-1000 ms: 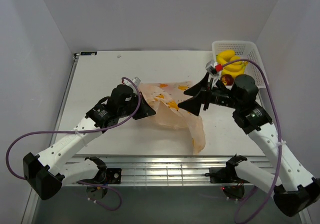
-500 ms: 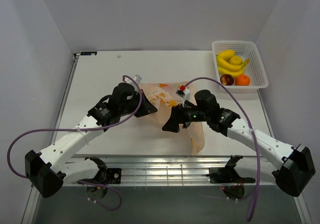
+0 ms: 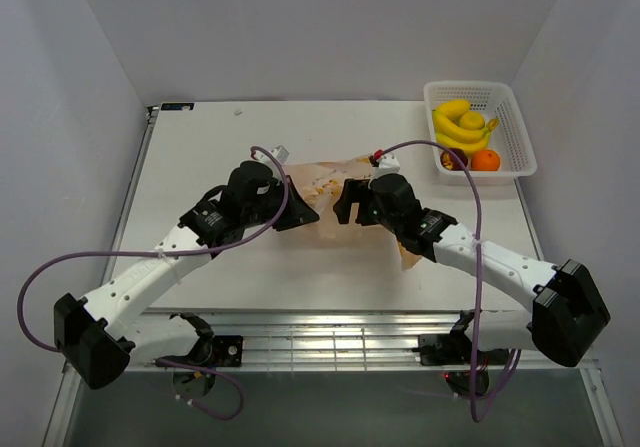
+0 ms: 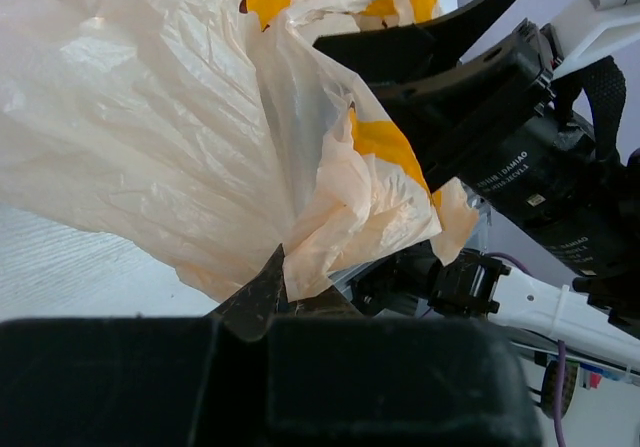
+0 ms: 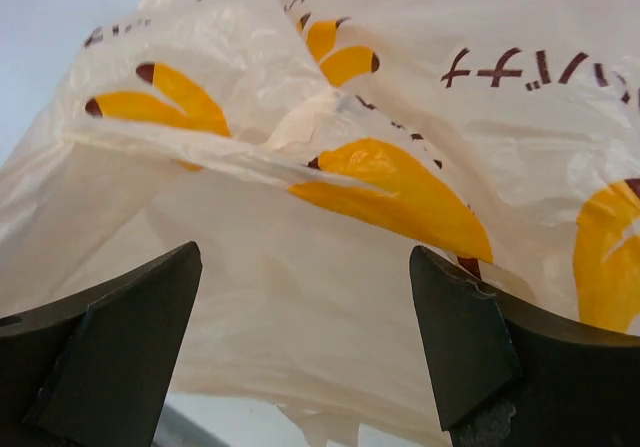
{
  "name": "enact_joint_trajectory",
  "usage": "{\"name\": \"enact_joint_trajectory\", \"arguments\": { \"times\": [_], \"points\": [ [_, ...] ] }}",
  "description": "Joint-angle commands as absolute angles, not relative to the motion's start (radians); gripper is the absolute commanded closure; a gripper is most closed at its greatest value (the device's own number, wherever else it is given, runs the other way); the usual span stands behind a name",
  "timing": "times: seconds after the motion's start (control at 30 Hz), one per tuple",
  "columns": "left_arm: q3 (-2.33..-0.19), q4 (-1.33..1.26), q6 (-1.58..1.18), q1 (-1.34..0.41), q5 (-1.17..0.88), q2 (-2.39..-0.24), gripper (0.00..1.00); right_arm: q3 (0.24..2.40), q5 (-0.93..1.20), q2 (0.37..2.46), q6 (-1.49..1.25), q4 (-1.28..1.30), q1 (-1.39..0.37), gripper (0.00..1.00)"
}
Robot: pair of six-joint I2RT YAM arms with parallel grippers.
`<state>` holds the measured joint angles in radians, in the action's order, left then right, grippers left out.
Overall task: Take the fake fruits out of the plastic bag
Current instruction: Take out the fake fruit from the plastic bag.
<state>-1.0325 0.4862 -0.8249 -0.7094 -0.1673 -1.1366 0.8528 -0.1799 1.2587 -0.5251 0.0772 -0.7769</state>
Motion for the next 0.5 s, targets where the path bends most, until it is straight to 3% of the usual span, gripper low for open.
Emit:
{"name": "enact_joint_trajectory", "arguments": {
  "times": [0.0,0.17,0.47],
  "points": [
    [-1.083,0.466,-0.799,-0.712,-0.193,-1.140,1.00,0.824,-0.402,1.299,-0.468,-0.199,-0.802,0.10],
    [-1.106,0.428,-0.779,-0.713,-0.236,-1.154,1.00,0.815,-0.471,1.393,-0.338,-0.441,-0.857,0.10],
    [-1.166,0.348,-0.776,-0.713,-0.293,-1.169,1.00,0.870,-0.574,1.607,-0.295,-0.571,-0.913,0.10]
  ]
}}
